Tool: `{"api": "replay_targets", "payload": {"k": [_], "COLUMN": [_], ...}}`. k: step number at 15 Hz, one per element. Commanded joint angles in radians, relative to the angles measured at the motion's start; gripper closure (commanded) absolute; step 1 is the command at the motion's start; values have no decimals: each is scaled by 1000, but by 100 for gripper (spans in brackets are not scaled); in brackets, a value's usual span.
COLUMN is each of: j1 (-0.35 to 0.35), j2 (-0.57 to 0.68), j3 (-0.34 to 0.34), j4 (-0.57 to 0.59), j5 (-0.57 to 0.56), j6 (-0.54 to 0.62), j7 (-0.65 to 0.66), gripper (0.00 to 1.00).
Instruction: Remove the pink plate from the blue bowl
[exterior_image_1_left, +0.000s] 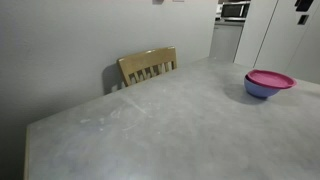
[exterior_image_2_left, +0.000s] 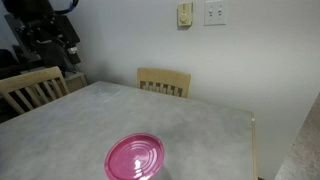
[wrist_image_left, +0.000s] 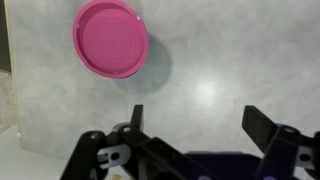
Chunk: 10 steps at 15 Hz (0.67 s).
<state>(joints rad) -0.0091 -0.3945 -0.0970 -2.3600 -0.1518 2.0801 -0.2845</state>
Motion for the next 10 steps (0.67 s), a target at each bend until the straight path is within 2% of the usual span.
{"api": "replay_targets", "payload": {"k": [1,6,10], "j1": [-4,-5,-5], "j2": [0,4,50], "j3": [4,-6,-63], "j4": [2,-3,-29], "j5": [2,10,36], "j6": [-2,13,148], "j7": [-1,-16,-109], "gripper": [0,0,0]}}
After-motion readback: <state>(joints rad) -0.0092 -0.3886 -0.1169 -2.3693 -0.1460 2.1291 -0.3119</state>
